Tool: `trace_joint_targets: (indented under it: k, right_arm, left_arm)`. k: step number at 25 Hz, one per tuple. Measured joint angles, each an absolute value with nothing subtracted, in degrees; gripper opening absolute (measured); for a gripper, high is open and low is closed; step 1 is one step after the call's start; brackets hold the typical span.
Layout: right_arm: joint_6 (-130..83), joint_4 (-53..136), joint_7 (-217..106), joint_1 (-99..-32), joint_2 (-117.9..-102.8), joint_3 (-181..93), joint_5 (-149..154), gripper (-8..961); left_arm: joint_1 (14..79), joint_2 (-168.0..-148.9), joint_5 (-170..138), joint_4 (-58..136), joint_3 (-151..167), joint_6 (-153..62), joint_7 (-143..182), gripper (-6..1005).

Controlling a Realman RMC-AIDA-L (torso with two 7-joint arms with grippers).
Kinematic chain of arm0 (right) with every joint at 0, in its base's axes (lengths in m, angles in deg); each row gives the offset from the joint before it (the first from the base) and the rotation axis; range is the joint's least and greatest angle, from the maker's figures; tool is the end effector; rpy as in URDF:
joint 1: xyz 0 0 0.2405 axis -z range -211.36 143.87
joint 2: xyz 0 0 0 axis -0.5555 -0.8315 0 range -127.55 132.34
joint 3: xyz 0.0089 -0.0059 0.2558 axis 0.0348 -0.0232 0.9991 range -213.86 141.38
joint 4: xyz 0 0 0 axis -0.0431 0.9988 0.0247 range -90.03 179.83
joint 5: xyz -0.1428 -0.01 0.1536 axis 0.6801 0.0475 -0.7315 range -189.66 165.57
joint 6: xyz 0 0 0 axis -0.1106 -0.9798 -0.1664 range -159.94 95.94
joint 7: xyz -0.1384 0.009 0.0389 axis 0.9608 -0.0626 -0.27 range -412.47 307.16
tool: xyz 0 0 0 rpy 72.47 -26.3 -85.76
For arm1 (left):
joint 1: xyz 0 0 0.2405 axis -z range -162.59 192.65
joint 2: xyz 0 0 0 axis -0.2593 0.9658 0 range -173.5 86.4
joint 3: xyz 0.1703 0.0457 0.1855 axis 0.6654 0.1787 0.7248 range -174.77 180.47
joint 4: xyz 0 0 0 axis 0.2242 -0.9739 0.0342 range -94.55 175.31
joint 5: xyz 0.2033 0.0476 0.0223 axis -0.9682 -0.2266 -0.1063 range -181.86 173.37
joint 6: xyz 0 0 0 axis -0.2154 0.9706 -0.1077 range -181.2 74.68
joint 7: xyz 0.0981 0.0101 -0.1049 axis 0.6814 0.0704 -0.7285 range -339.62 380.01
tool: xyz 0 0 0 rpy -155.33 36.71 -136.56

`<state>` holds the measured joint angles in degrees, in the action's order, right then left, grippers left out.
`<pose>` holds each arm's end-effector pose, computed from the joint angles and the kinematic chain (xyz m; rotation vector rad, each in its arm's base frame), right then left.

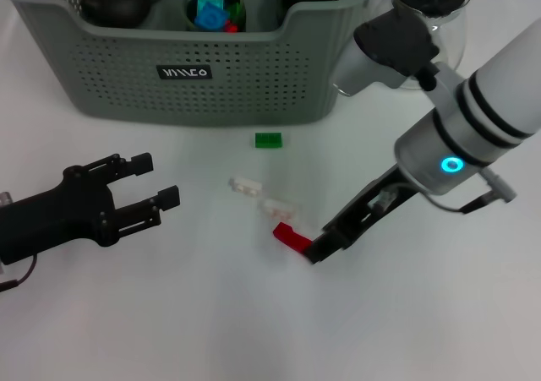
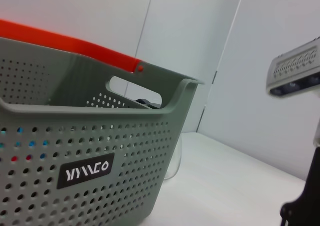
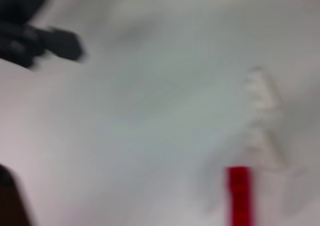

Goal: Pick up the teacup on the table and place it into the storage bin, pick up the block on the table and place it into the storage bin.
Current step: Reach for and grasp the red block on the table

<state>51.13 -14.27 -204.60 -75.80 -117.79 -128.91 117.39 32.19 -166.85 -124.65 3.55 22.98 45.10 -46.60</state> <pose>0.1494 0.3277 -0.0873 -2.8766 1.1397 -0.4619 -0.3252 0.2412 0.0015 -2.4818 -0.7528 -0.8535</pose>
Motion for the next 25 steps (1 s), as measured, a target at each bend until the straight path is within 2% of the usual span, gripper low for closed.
trace_joint_targets:
  k: [5,25]
  right_arm:
    - [51.19,-19.64,-206.84,-74.89,-118.09,-131.13,126.0,549]
    - [43.19,-21.45,-207.39,-76.04,-118.54,-145.77,125.58,548]
  left_arm:
    - [32.24,-166.86,-124.65,3.56,23.1,45.06,-46.6,724]
    - [32.17,-166.95,-124.65,3.55,23.07,44.99,-46.6,724]
